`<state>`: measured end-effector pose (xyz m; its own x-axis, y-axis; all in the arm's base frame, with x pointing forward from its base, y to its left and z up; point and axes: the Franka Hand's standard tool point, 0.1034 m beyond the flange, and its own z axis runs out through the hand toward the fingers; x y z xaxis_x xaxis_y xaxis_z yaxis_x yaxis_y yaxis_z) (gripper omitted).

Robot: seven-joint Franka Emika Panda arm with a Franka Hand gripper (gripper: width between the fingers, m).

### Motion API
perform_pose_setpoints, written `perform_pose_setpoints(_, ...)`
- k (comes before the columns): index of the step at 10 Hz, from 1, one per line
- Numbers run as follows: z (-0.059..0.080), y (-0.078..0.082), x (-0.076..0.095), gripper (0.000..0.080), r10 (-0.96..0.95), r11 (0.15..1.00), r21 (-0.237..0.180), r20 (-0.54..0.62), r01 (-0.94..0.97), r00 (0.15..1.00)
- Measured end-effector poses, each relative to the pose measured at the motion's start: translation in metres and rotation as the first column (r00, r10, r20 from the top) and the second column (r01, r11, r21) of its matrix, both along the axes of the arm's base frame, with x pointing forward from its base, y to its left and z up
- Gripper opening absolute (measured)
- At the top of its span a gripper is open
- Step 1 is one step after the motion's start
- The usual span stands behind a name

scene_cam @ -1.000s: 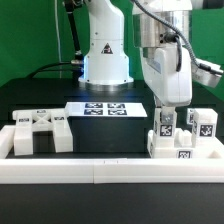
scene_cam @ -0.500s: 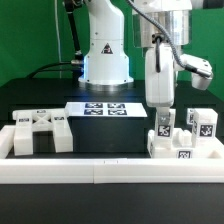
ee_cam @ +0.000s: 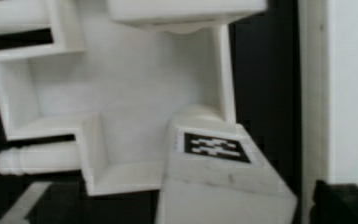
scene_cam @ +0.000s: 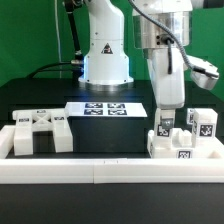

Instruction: Assemble chair

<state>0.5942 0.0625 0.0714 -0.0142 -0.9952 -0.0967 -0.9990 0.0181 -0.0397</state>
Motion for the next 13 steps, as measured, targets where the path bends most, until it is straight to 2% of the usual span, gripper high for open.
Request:
perform_pose_setpoints(4, -0.0006, -0.0002, -0.0017, 0.0649, 0.373, 0.928, -0.017, 0.023, -0.373, 0.927)
perform_pose_setpoints(7, 0.0011, -0.0003, 0.0010, 0.0649, 0.630, 0.776, -0.037, 0.035, -0.629, 0.776)
perform_pose_setpoints(9, 0.0013, -0.0018, 0.0019, 0.0649, 0.802, 0.597, -0.064, 0.038, -0.800, 0.595)
perform_pose_setpoints(13, 0.0012, -0.0036, 0.0018, 0.0649, 0.935, 0.353, -0.092, 0.022, -0.931, 0.353)
